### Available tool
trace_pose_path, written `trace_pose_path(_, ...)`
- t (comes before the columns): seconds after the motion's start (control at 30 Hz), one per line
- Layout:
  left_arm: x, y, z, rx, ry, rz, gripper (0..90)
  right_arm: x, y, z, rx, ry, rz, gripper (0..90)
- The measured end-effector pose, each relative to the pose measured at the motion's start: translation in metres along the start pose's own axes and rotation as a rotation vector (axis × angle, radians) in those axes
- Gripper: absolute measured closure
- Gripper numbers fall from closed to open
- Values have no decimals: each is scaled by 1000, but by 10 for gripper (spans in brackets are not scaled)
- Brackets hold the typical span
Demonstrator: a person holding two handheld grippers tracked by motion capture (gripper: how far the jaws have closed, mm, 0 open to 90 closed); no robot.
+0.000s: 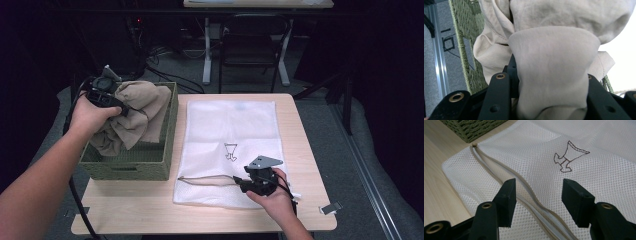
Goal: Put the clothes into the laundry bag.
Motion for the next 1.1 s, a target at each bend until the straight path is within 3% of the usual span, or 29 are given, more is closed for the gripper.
trace_pose_path(0.4,8,-3,-7,67,24,86,630,-10,-7,4,-43,32,-34,605)
trace_pose_path(0.57,11,-8,-10,98,26,144,630,-14,-13,4,-57,34,-33,653)
trace_pose_path(0.87,18,-27,-14,157,43,272,631,-15,-22,6,-56,49,-52,739)
trace_pose_path(1.1,24,-45,-25,197,30,317,631,-15,-25,9,-62,60,-82,778)
Point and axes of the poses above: each handheld gripper's, and its own axes: z roughly forward along the jaws, x roughly out of its underside, y roughly to its left, the point moved 3 cm from there along z, roughly forward along the jaws, and after that the axes turned 1 degree about x, right-handed, at the moved point
